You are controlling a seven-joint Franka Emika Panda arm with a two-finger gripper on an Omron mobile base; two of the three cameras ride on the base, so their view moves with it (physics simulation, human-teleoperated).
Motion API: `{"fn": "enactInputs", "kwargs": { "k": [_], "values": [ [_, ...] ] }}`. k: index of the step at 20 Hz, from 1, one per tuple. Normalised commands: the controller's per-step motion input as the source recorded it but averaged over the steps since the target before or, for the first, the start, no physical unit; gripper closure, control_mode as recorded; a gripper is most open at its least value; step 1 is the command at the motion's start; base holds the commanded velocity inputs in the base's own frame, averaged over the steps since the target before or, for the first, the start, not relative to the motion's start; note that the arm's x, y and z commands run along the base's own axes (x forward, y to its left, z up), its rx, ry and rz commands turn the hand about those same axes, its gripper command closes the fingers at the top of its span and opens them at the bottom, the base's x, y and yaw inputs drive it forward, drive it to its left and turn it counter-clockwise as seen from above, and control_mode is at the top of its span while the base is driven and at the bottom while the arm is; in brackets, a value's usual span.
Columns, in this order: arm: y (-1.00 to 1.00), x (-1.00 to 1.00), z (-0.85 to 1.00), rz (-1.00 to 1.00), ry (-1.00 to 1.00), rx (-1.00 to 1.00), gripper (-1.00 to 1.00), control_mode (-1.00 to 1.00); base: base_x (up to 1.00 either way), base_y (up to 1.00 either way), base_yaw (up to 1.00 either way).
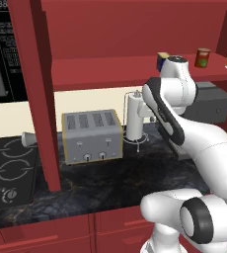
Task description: Stack two cans on top of the other two cans in the cabinet.
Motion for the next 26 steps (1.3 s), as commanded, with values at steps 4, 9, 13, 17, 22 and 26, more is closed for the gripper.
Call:
{"fn": "enactInputs", "kwargs": {
  "k": [4,9,13,17,22,26],
  "values": [
    [-0.13,0.0,0.0,0.01,-0.02,0.0,-1.0,-1.0,0.0,0.0,0.0],
    [-0.32,0.0,0.0,0.08,-0.07,0.0,-1.0,-1.0,0.0,0.0,0.0],
    [-0.32,-0.03,0.0,0.06,-0.21,0.0,-1.0,-1.0,0.0,0.0,0.0],
    [-0.18,0.0,0.0,0.01,-0.28,0.0,-1.0,-1.0,0.0,0.0,0.0],
    [-0.12,-0.05,0.05,0.01,-0.34,0.0,-1.0,-1.0,0.0,0.0,0.0],
    [-0.09,-0.05,0.09,0.0,-0.33,0.0,-1.0,-1.0,0.0,0.0,0.0]
  ]
}}
